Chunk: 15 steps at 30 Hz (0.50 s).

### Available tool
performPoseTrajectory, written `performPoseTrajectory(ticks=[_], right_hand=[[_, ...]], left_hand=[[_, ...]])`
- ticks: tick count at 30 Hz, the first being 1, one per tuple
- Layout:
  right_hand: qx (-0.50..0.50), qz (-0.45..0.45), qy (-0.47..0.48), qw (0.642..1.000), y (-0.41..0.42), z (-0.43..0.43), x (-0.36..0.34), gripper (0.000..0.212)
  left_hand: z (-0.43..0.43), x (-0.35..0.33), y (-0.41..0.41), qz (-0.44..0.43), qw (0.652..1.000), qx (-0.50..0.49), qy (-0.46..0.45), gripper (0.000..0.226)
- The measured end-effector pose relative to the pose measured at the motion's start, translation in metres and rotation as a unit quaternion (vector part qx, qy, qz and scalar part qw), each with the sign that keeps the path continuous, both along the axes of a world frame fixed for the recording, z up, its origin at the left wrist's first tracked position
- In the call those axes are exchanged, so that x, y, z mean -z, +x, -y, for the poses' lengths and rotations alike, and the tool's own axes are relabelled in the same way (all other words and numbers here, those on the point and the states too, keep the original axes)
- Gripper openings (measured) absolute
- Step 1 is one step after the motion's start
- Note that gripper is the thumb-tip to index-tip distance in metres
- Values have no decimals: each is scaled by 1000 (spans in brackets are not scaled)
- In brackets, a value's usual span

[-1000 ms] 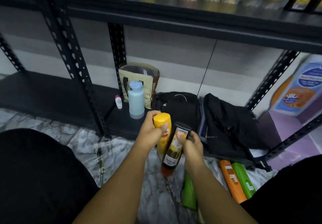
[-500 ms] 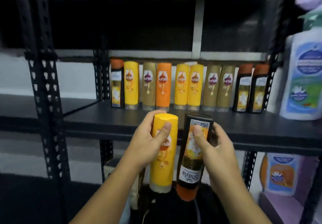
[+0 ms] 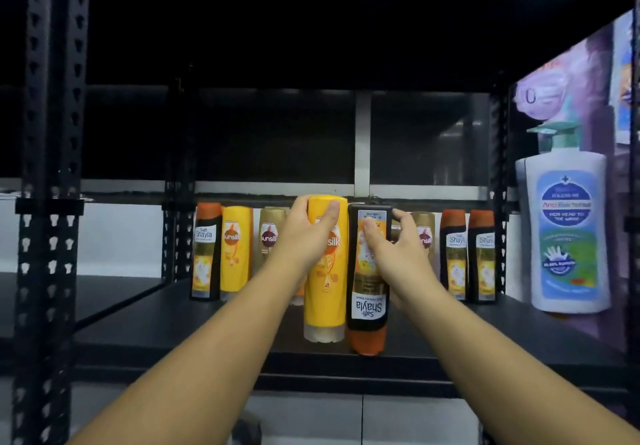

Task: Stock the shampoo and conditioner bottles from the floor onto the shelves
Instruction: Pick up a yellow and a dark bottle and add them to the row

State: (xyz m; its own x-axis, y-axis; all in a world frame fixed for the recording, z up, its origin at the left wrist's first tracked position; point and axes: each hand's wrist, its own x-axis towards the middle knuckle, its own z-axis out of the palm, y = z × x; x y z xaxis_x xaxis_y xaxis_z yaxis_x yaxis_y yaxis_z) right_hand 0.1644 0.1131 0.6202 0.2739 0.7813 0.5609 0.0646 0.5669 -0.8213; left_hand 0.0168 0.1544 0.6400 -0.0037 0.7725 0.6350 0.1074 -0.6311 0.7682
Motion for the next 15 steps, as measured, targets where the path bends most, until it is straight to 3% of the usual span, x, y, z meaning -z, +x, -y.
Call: performPoseTrajectory(ticks=[3, 7, 12, 15], right_hand=[[11, 22, 2, 1000, 3, -4, 2, 32], [19, 66, 15, 998, 10, -11, 5, 38], [-46, 246, -88, 964, 37, -7, 43, 64], [-38, 276, -127, 952, 48, -12, 66, 59]], left_hand=[[-11, 7, 4, 1, 1000, 0, -7, 25], [-20, 19, 6, -12, 1000, 14, -10, 32], [-23, 44, -9, -105, 990, 78, -61, 73], [-35, 75, -16, -176, 967, 139, -119, 97]])
